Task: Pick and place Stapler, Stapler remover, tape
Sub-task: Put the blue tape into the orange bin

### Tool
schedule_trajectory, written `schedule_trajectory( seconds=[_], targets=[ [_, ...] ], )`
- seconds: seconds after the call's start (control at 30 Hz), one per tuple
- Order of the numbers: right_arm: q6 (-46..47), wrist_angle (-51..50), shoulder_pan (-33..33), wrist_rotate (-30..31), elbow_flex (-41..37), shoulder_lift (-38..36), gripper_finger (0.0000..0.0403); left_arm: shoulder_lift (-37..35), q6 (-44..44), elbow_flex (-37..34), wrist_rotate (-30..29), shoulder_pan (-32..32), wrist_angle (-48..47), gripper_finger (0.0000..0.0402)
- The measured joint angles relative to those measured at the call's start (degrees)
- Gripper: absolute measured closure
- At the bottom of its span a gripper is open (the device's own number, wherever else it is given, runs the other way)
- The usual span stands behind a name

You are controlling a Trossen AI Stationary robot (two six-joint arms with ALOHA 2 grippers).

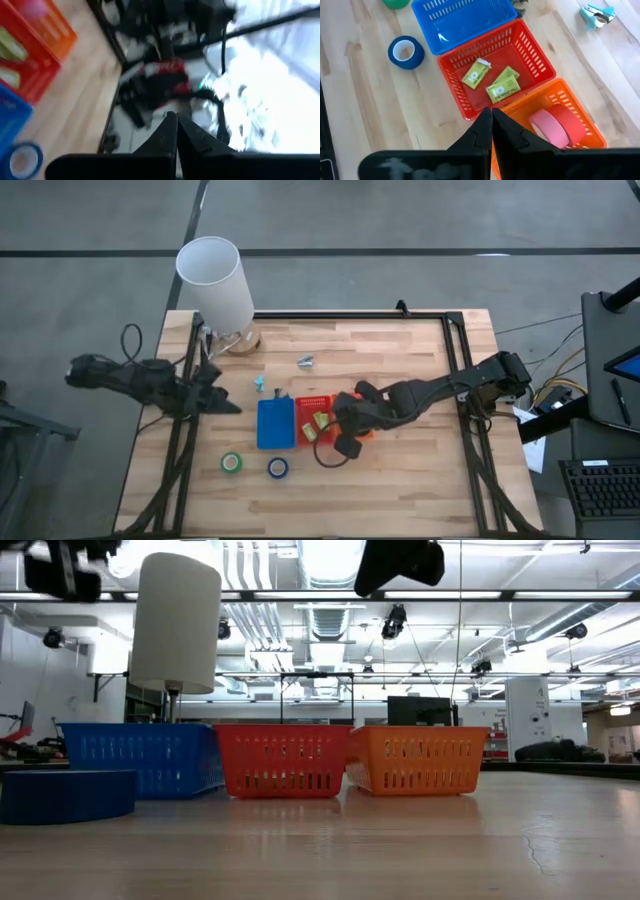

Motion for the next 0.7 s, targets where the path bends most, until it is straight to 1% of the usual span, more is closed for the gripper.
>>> schedule_trajectory(
  seconds=[0.07,0.13,0.23,0.27,0.33,0.4,0.43,0.5,0.57,0.7],
  targets=[
    [-0.61,0.0,0.04,-0.02,-0.02,0.0,0.0394,4.91,0.3,4.82,-1.71,-3.99,-5.79,0.0398],
    [-1.75,0.0,0.03,0.0,-0.02,-0.08,0.0394,9.93,-0.76,9.15,-3.99,-8.29,-13.71,0.0398],
    [-3.53,0.0,0.0,0.02,-0.02,-0.2,0.0394,17.26,-8.74,13.7,-6.65,-14.42,-23.46,0.0397],
    [-4.15,0.0,0.02,0.01,-0.02,-0.2,0.0394,19.57,-10.86,14.42,-7.19,-16.4,-24.65,0.0396],
    [-4.76,0.0,0.02,0.25,-0.04,-0.2,0.0394,23.69,-13.97,15.58,-8.52,-20.49,-24.12,0.0392],
    [-5.58,0.02,0.02,1.27,-0.04,-0.2,0.0394,28.06,-19.17,15.76,-10.76,-23.66,-24.46,0.0385],
    [-6.17,0.0,0.02,1.44,-0.04,-0.2,0.0394,29.9,-22.18,15.65,-11.3,-24.67,-25.25,0.038],
    [-7.46,0.01,0.0,1.53,-0.04,-0.2,0.0394,32.93,-25.37,16.06,-12.12,-26.15,-24.23,0.0362],
    [-8.32,0.01,0.0,1.51,-0.05,-0.2,0.0394,36.05,-27.31,15.86,-12.68,-27.0,-23.64,0.0337],
    [-10.36,0.02,0.02,1.47,-0.15,-0.2,0.0394,41.28,-30.42,15.73,-15.82,-27.12,-21.88,0.0262]
  ],
)
